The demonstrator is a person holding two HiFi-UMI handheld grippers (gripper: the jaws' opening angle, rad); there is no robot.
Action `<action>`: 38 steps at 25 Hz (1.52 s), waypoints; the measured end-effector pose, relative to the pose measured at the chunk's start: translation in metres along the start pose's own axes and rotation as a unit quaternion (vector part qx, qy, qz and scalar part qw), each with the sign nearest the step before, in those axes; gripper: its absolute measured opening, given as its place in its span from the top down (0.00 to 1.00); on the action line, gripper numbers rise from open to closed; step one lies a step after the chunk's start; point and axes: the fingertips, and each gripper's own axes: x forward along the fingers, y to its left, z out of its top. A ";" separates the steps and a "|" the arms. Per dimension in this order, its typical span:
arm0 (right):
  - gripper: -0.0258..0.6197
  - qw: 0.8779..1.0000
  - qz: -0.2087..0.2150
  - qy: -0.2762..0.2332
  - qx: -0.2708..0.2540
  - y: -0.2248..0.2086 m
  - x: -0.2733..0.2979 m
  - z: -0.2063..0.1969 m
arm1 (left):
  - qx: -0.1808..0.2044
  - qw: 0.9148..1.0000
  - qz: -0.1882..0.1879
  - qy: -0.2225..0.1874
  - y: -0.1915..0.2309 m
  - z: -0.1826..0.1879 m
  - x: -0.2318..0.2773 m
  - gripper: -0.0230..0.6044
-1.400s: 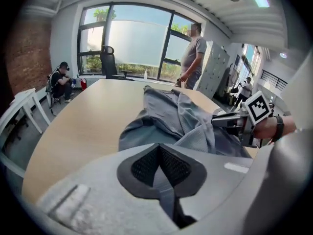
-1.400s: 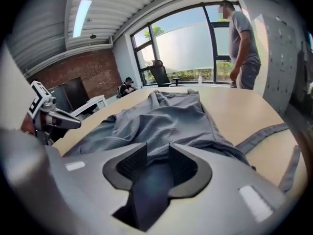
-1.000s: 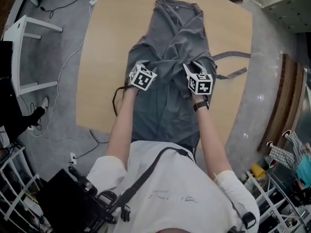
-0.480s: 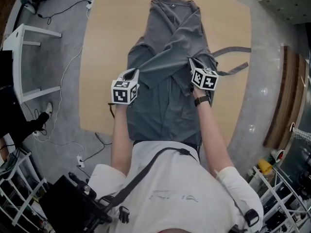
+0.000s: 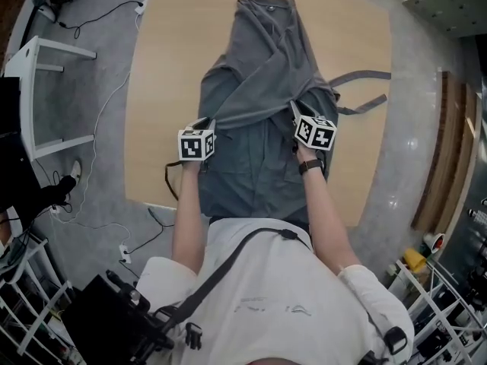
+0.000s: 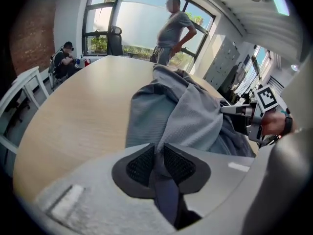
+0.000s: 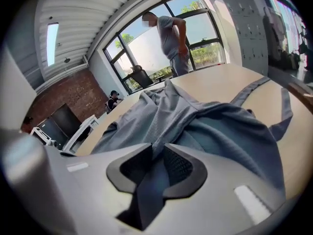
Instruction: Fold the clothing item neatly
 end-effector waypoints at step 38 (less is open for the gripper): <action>0.95 0.972 0.198 -0.073 -0.105 0.107 -0.245 -0.210 | 0.115 0.983 -0.082 -0.114 -0.221 -0.159 -0.136 0.97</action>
